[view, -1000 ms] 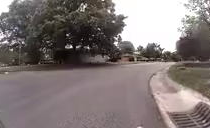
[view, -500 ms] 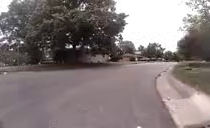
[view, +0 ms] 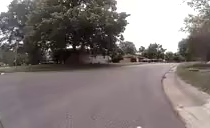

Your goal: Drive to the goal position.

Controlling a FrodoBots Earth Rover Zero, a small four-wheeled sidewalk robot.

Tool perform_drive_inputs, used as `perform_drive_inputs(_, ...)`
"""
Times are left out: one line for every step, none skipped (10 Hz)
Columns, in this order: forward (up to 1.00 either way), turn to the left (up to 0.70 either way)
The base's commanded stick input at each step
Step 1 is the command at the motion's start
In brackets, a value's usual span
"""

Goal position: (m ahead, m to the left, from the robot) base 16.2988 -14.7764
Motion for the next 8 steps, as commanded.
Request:
perform_drive_inputs(0.7,0.0)
perform_drive_inputs(0.7,0.0)
perform_drive_inputs(0.7,0.0)
perform_drive_inputs(0.7,0.0)
perform_drive_inputs(0.7,0.0)
perform_drive_inputs(0.7,0.0)
perform_drive_inputs(0.7,0.0)
perform_drive_inputs(0.7,0.0)
